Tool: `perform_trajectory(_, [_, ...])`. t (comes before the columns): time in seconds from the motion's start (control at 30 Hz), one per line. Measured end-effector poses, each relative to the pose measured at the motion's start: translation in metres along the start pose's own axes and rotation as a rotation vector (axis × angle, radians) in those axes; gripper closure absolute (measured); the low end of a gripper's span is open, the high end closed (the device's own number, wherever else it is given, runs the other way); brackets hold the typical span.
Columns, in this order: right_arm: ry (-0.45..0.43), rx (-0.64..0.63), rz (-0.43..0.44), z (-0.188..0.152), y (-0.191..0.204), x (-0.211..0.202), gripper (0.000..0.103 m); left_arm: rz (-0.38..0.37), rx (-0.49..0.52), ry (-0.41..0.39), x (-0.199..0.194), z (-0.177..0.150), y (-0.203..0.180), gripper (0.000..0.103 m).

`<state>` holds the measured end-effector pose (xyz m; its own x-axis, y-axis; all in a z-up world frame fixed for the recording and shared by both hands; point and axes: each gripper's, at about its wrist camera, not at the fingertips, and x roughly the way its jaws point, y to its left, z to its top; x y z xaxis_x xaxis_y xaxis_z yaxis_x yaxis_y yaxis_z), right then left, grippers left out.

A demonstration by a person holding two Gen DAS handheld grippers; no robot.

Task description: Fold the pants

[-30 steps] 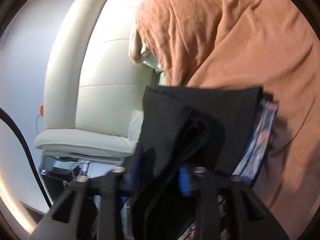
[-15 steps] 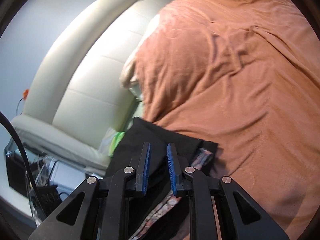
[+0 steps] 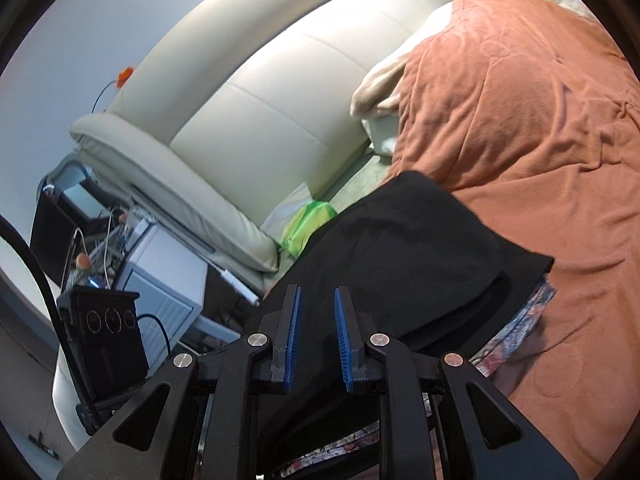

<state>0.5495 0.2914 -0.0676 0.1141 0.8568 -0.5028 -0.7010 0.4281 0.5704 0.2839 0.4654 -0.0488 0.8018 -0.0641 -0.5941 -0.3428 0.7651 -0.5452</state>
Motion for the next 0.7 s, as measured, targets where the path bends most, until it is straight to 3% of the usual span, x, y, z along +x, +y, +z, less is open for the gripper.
perform_trajectory(0.13, [0.026, 0.004, -0.054, -0.008, -0.020, 0.016, 0.089, -0.006, -0.025, 0.038, 0.017, -0.013, 0.007, 0.089])
perform_trajectory(0.23, [0.018, 0.014, -0.070, -0.014, -0.034, 0.017, 0.095, -0.020, -0.040, 0.046, 0.023, -0.022, 0.010, 0.089])
perform_trajectory(0.7, [0.037, -0.022, -0.166, -0.038, -0.014, -0.009, 0.098, -0.070, -0.077, 0.042, 0.011, -0.052, -0.004, 0.089])
